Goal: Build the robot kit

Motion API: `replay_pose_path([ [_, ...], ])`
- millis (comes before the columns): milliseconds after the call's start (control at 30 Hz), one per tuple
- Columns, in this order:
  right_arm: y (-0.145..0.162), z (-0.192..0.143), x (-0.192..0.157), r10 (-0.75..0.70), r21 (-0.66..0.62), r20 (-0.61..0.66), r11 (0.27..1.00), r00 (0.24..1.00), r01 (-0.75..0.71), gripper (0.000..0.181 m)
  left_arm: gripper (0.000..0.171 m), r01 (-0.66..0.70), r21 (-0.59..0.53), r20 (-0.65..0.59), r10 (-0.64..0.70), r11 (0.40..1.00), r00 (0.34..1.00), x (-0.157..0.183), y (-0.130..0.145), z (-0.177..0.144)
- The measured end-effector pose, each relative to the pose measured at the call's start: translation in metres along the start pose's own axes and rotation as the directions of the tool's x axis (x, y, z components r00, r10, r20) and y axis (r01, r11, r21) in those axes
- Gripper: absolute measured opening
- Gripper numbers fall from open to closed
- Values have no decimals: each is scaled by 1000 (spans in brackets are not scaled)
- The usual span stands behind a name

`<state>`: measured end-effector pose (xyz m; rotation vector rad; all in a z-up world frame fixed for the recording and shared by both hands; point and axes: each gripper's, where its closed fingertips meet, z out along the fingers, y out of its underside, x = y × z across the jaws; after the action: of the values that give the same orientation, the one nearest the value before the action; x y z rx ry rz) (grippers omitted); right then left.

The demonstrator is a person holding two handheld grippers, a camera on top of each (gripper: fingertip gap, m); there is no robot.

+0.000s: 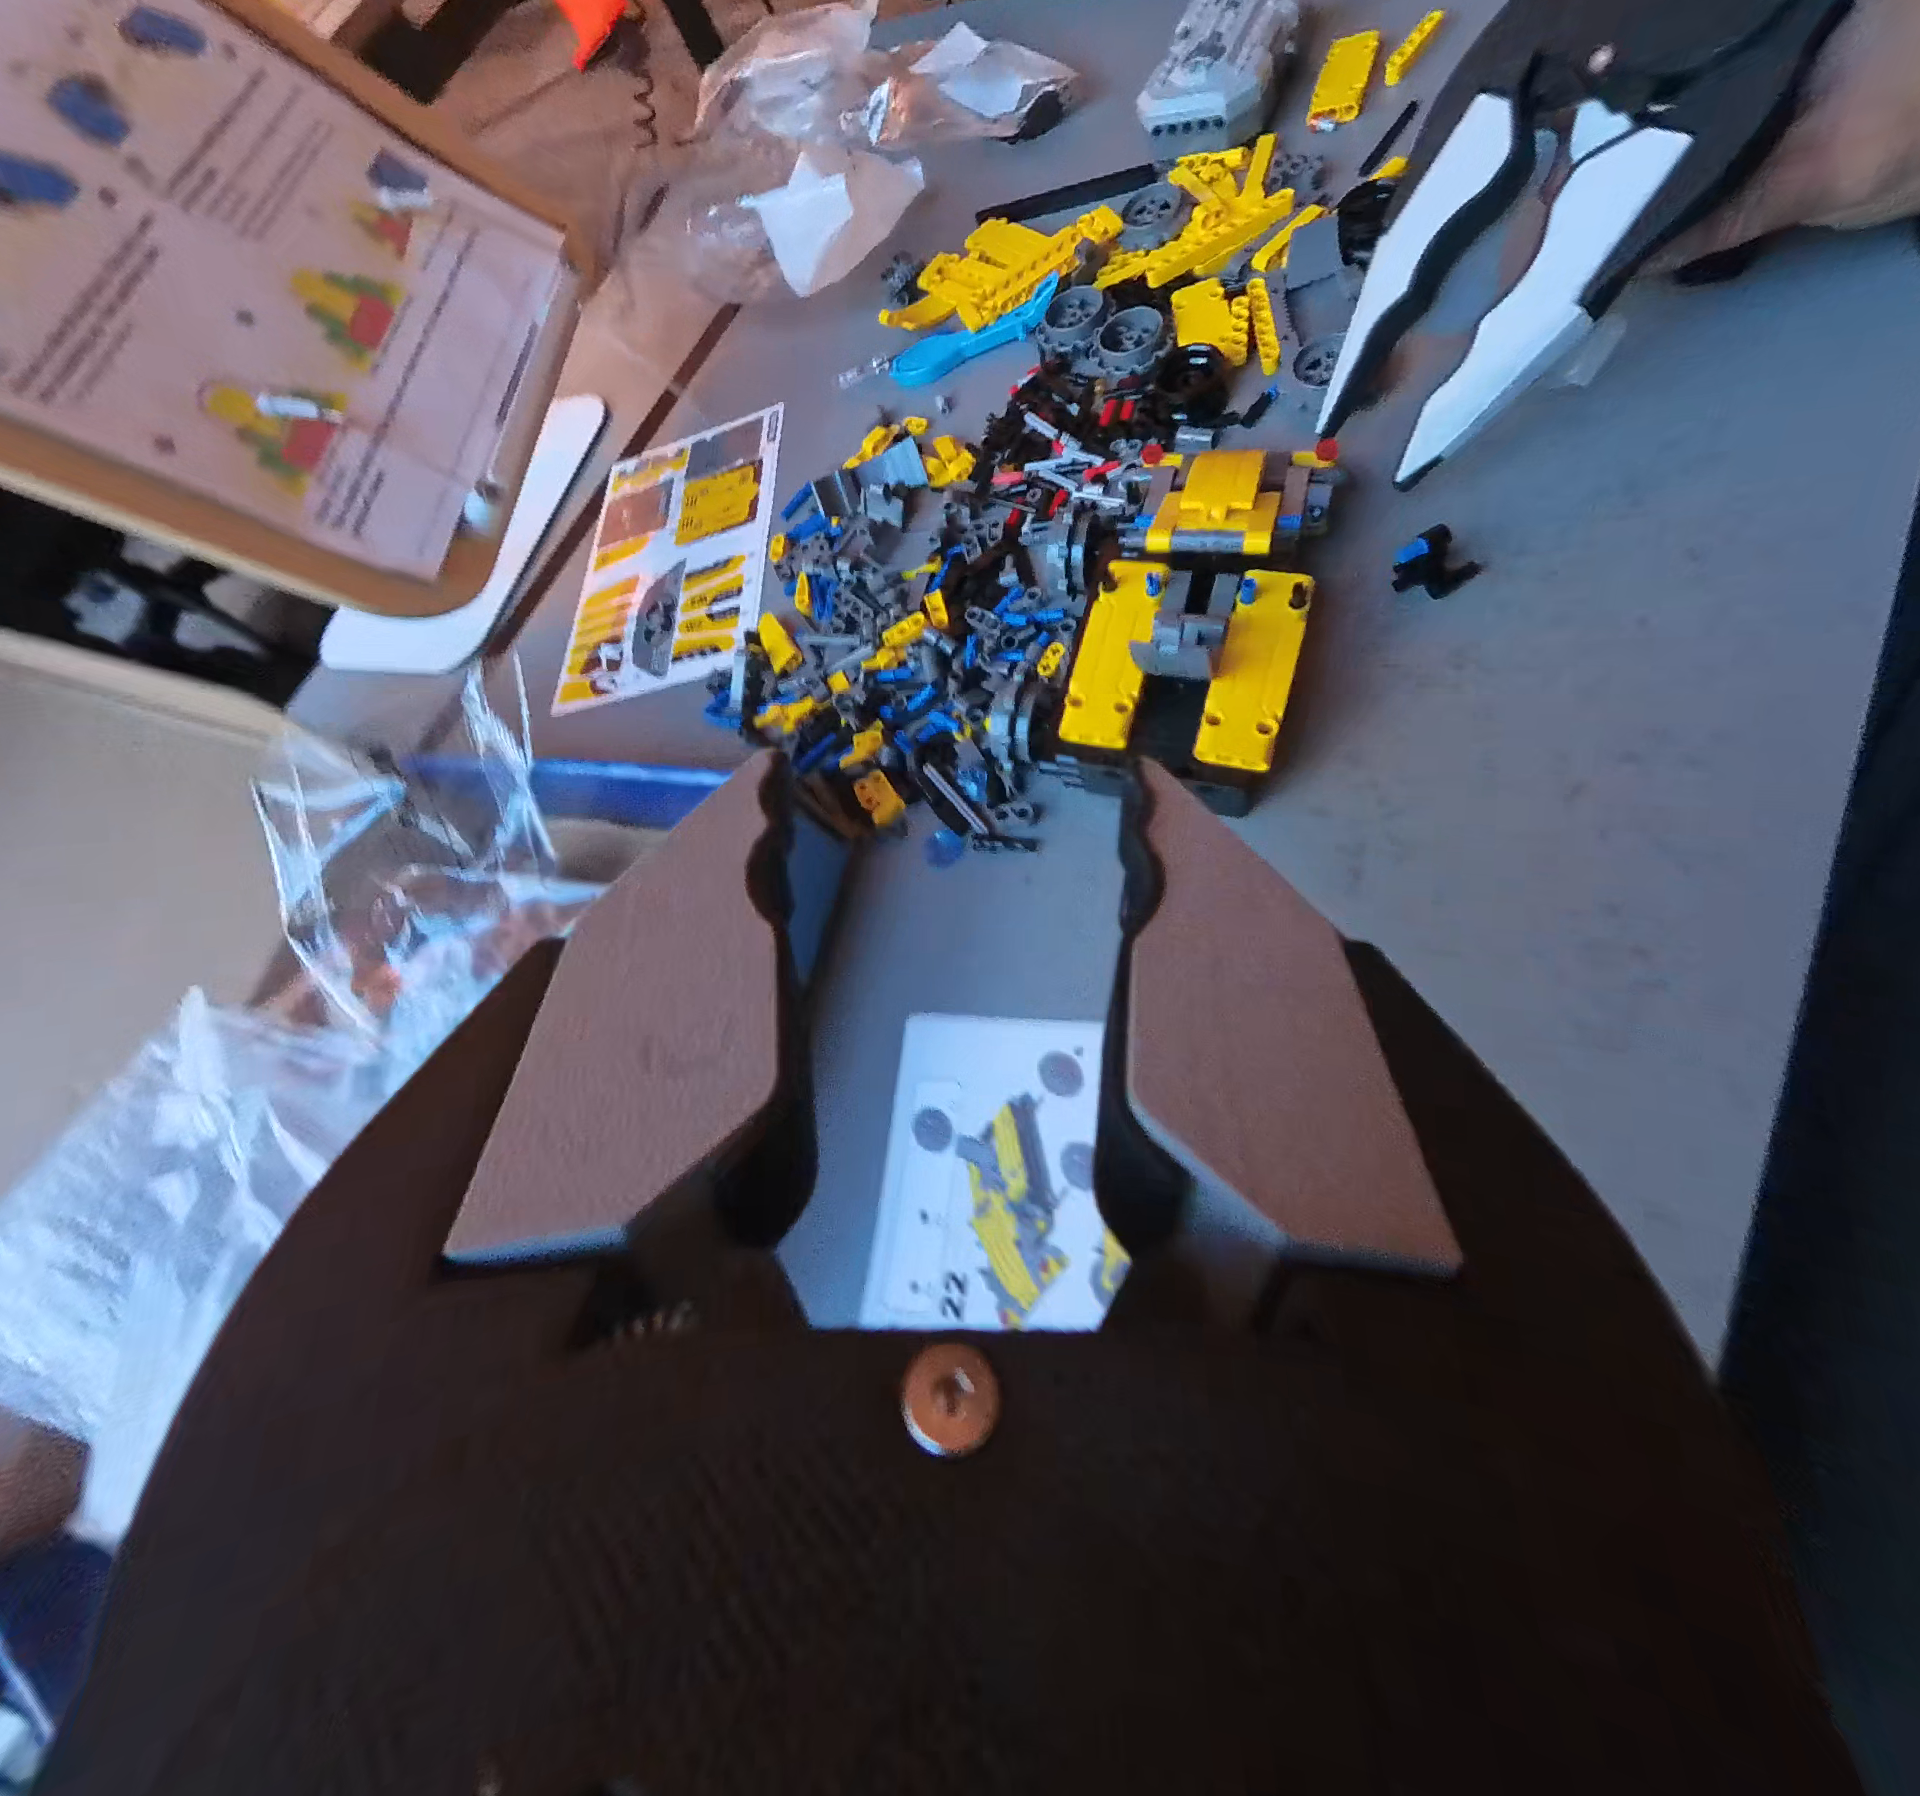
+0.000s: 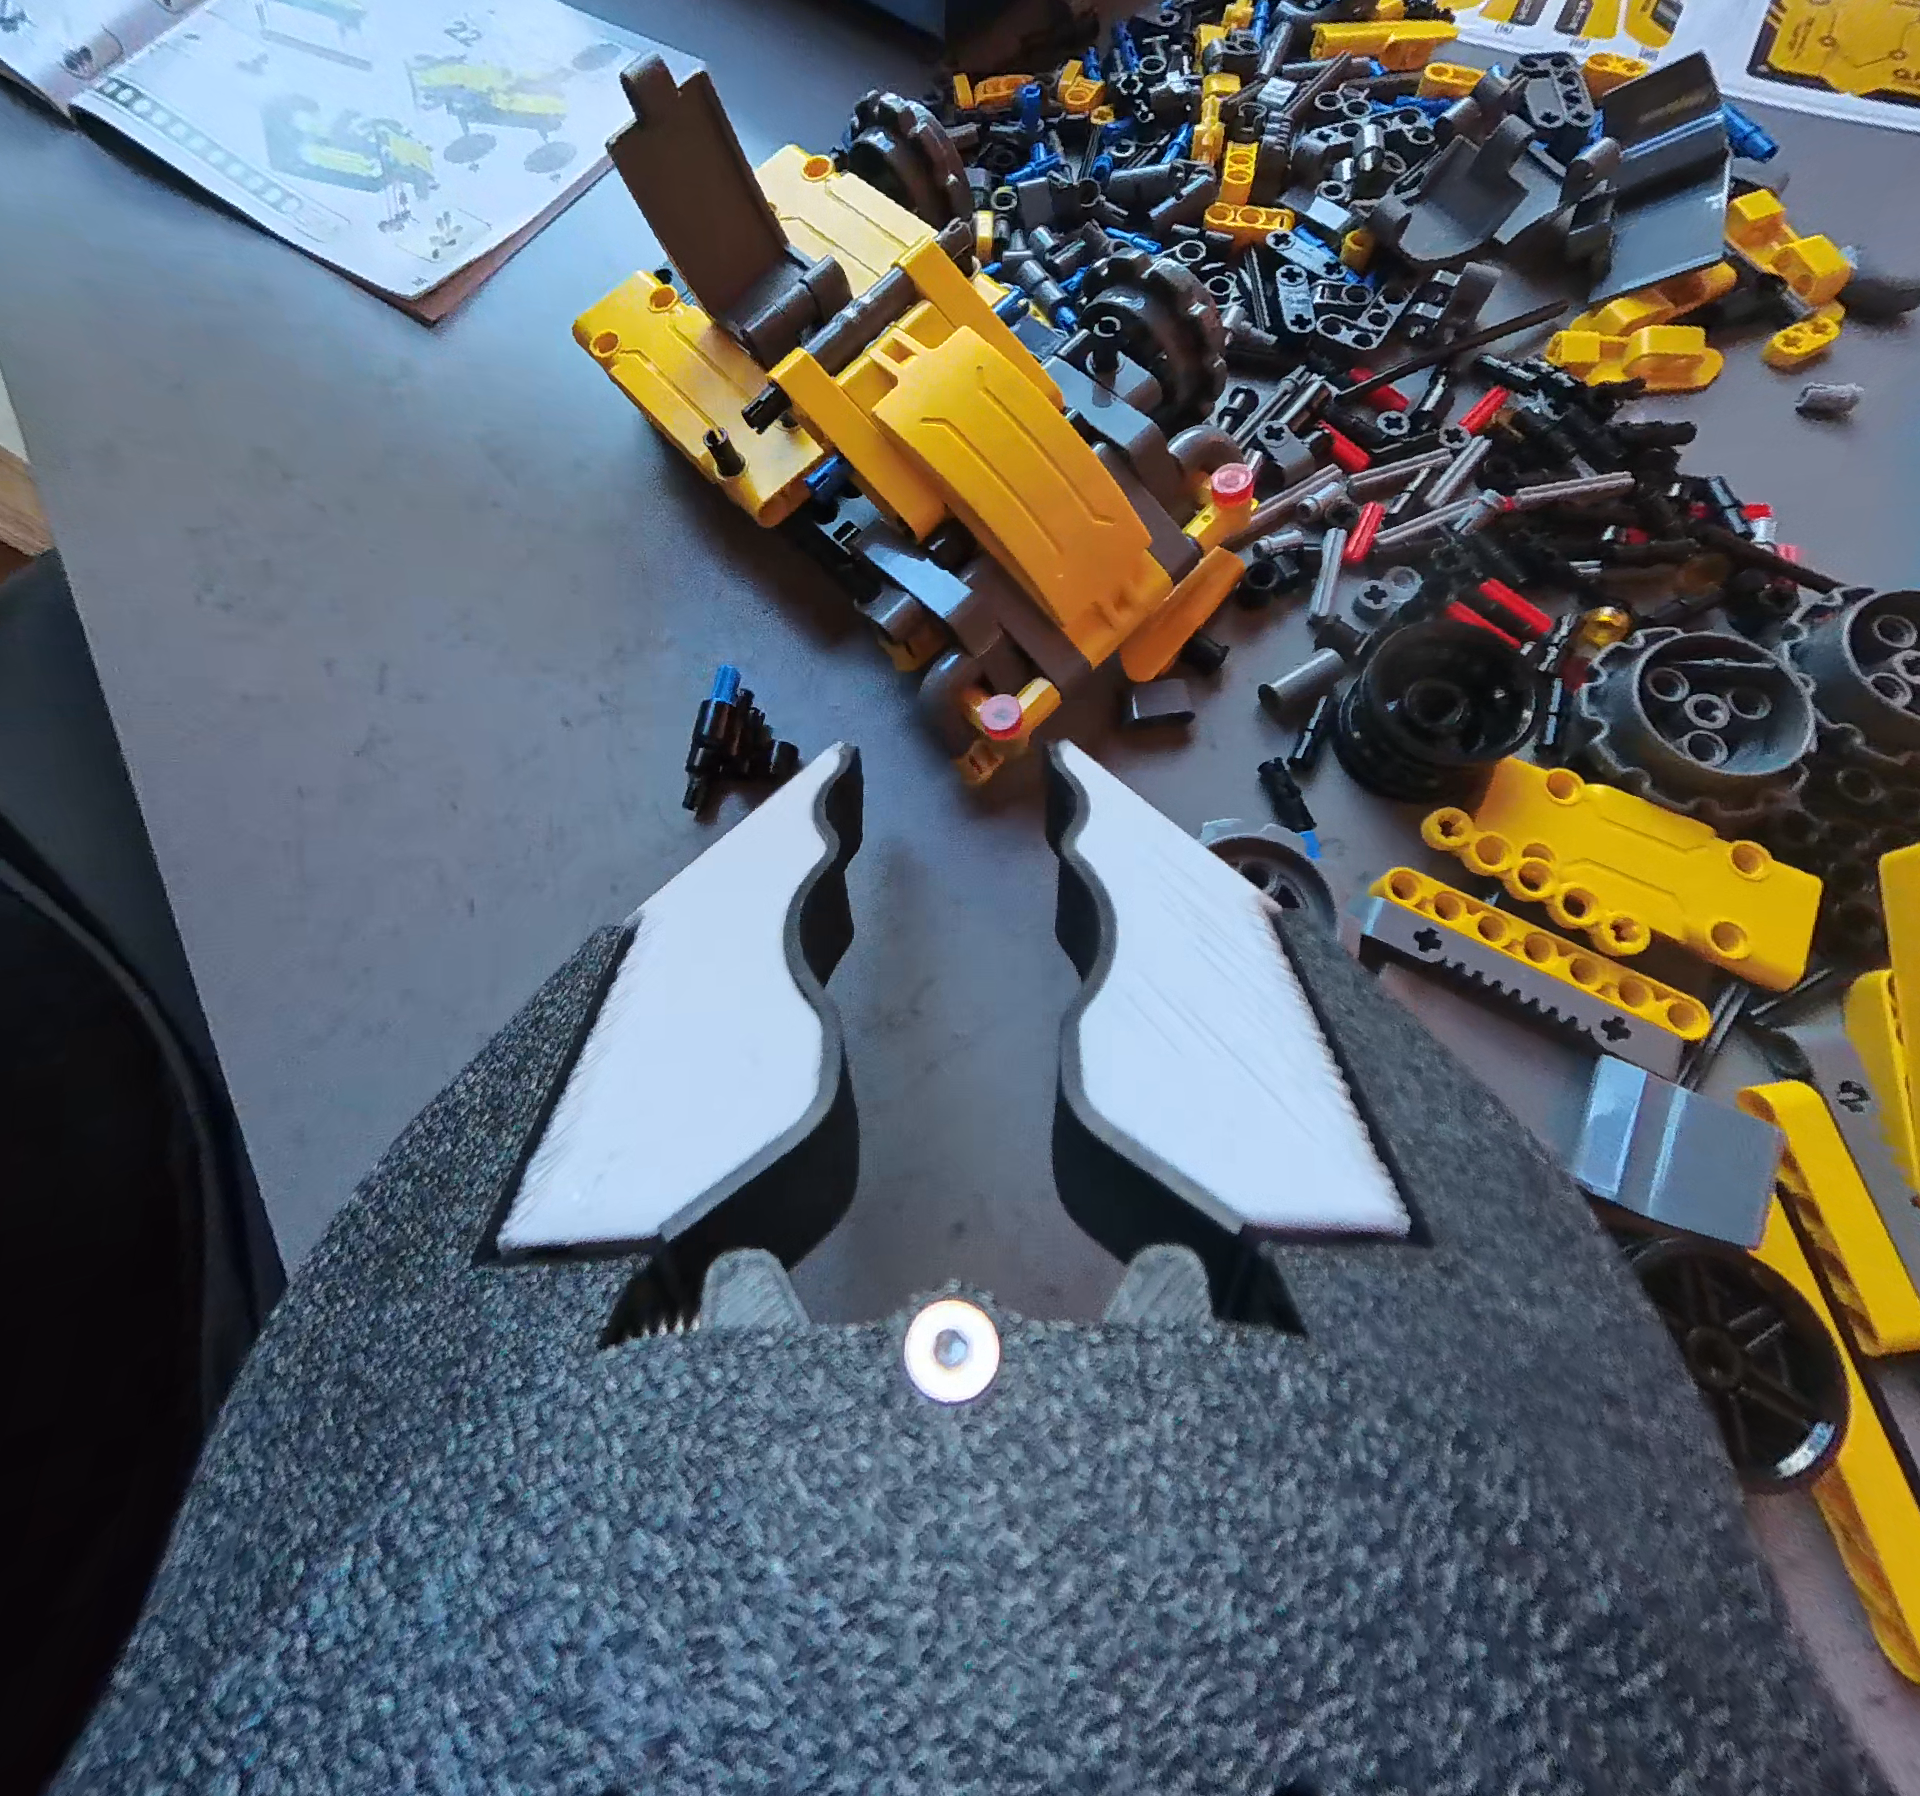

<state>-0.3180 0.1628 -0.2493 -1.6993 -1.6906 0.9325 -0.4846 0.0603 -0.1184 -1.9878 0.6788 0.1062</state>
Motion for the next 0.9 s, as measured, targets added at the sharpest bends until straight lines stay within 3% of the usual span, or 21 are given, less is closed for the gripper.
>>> replay_pose_path([
  [200, 0, 1, 2, 15, -4, -7, 1000, 1000, -15, 35, 60, 160, -6, 35, -160, 987, 987, -6, 39, -13],
  [333, 2, 2, 3, 28, -21, -2, 999, 1000, -28, 35, 68, 228, -32, -47, -229, 973, 972, 2, 54, 5],
  [467, 2, 2, 3, 40, -19, 9, 999, 999, -40, 35, 71, 227, -29, -150, -229, 974, 962, 12, 46, 34],
  [600, 2, 3, 3, 44, -21, 14, 999, 999, -43, 34, 77, 192, -98, -261, -211, 977, 942, 26, 41, 64],
  [900, 0, 4, 4, 39, -13, 20, 999, 999, -39, 33, 83, 102, -150, -341, -148, 983, 928, 44, 35, 109],
])
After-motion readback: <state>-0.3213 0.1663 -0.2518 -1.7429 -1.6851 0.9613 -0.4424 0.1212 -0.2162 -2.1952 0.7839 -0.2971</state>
